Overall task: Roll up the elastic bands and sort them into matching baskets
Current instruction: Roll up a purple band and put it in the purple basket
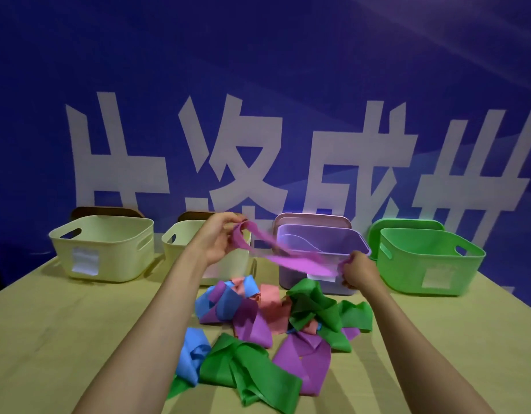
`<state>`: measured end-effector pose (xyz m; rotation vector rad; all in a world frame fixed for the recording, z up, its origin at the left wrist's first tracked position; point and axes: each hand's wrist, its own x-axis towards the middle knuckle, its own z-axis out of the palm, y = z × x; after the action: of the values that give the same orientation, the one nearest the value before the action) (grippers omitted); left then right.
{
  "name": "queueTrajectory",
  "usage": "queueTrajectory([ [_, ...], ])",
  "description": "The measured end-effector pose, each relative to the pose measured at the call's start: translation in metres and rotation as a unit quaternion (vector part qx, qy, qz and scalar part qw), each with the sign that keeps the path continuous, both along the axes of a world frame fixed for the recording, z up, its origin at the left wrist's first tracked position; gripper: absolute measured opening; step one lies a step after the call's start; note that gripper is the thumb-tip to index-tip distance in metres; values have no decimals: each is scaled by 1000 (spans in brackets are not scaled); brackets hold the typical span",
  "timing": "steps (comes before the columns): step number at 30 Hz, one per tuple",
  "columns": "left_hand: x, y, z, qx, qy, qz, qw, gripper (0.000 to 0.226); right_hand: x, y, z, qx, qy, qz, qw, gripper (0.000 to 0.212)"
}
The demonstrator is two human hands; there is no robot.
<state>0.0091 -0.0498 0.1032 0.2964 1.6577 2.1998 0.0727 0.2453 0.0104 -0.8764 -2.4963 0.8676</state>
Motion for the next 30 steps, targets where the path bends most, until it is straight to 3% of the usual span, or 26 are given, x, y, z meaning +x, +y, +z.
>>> queueTrajectory([
  [3,1,9,-2,-38,136,30,990,17,9,-20,3,-105,-32,86,990,16],
  [5,6,16,0,-50,220,16,974,24,20,-39,15,-208,-75,208,953,15],
  [7,15,23,5,-72,295,-17,953,29,28,-52,28,-211,-102,305,923,25],
  [8,19,26,7,-78,325,-35,942,30,29,-57,37,-185,-80,325,924,29],
  [10,26,32,11,-73,362,-59,927,31,32,-69,60,-166,45,329,929,30],
  [12,31,35,13,-64,374,-61,923,32,38,-82,85,-232,166,333,899,25],
  [14,32,34,16,-57,378,-52,923,33,43,-91,103,-257,212,352,875,27],
  [18,32,32,17,-51,373,-44,926,37,48,-97,116,-146,236,376,884,24],
  [22,33,35,18,-72,366,-31,927,34,43,-104,119,-55,276,329,901,12],
  [24,31,36,19,-80,340,-7,937,32,41,-105,121,-67,289,313,902,13],
  [27,27,37,16,-93,321,-17,942,24,44,-101,127,-147,298,351,875,15],
  [30,28,39,16,-48,320,-6,946,9,48,-97,135,-148,285,377,869,18],
])
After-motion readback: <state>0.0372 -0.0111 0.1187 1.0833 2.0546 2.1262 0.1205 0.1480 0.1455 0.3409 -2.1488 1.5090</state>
